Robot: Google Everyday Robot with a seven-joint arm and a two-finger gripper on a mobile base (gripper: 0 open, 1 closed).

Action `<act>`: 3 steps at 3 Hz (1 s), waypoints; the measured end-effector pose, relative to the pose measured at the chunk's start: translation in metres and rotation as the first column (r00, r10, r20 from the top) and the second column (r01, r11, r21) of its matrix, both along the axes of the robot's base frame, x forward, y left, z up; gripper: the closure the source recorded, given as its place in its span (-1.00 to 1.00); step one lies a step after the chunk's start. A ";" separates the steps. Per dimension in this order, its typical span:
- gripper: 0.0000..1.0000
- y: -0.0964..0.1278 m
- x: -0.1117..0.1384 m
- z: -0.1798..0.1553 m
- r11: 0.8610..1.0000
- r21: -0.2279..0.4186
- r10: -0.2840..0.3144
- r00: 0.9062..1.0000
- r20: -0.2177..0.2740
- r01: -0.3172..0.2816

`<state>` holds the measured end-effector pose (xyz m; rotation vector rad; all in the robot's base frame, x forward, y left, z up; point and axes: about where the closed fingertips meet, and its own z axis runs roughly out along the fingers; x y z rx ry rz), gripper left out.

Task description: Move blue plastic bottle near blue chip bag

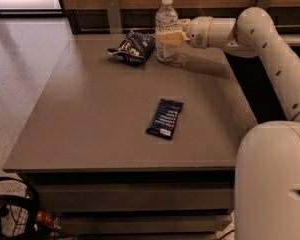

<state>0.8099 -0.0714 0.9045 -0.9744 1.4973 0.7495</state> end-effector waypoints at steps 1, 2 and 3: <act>0.95 0.010 0.003 -0.015 1.000 0.009 0.007 1.000 -0.008 -0.006; 0.52 0.010 0.003 -0.015 1.000 0.009 0.008 1.000 -0.008 -0.008; 0.05 0.011 0.003 -0.014 1.000 0.009 0.008 1.000 -0.008 -0.008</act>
Offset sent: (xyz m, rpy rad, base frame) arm 0.0026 0.0068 -0.0122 0.0071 0.0065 0.0038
